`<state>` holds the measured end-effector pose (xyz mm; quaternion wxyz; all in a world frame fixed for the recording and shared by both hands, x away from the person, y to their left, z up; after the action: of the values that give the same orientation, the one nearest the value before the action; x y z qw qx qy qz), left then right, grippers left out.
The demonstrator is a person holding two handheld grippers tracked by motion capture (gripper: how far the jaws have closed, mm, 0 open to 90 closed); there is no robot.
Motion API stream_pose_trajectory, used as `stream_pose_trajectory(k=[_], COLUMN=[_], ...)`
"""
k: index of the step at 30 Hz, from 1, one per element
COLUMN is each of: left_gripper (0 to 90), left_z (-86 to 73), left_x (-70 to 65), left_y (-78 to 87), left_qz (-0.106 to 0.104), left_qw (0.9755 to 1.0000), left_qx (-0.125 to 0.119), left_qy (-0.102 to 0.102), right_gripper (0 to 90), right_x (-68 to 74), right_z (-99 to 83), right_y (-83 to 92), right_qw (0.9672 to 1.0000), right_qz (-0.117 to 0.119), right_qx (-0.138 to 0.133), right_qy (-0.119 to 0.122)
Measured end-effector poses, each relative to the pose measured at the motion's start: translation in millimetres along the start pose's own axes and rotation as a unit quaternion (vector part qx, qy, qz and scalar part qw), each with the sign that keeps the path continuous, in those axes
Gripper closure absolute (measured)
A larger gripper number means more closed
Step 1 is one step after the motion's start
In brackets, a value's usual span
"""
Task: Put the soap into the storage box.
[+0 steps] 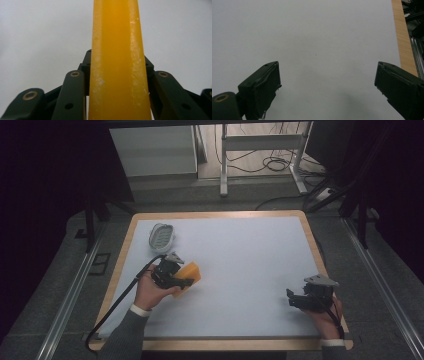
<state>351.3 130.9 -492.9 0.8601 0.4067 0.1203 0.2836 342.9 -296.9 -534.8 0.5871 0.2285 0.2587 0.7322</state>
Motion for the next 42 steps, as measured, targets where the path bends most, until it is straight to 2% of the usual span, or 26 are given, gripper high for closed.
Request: stream_pose_trajectory(k=[4, 5, 13, 15, 18, 42], left_gripper=[61.3, 61.3, 61.3, 61.3, 61.3, 61.3], left_z=[1.2, 2.2, 4.8, 5.2, 5.1, 8.3], left_x=[2.0, 1.5, 7.6, 12.2, 16.5, 38.4], left_y=[3.7, 6.3, 17.4, 19.8, 22.4, 33.8], left_qz=[-0.008, -0.001, 0.001, 0.007, 0.008, 0.017], left_qw=[1.0, 1.0, 0.9999, 0.9999, 0.9998, 0.9994], left_qx=[-0.006, -0.005, -0.012, -0.013, -0.013, -0.015], left_qy=[0.002, 0.001, 0.001, 0.01, 0.012, 0.026], right_gripper=[6.5, 6.5, 6.5, 6.6, 6.5, 6.6], right_x=[-0.1, -0.1, -0.4, -0.9, -1.4, -2.7], right_z=[0.0, 0.0, 0.1, 0.0, -0.2, -0.9], right_y=[0.0, 0.1, 0.2, 0.1, -0.1, -0.9], right_qw=[1.0, 1.0, 1.0, 1.0, 1.0, 1.0], right_qz=[-0.001, -0.001, -0.001, -0.001, -0.002, -0.004], right_qx=[0.0, 0.0, 0.0, 0.0, 0.001, 0.004], right_qy=[0.0, 0.0, 0.0, -0.001, -0.002, -0.004])
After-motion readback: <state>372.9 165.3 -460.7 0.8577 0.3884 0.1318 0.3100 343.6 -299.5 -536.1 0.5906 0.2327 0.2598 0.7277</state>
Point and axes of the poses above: each handheld gripper's, and its own axes: y roughly backward along the jaws, z roughly out of its top, x roughly to its left, the point moved 4 cm from there along -y, roughly forward along the jaws, and after that the axes turned 12 degrees about -y, right-handed, at the moved point
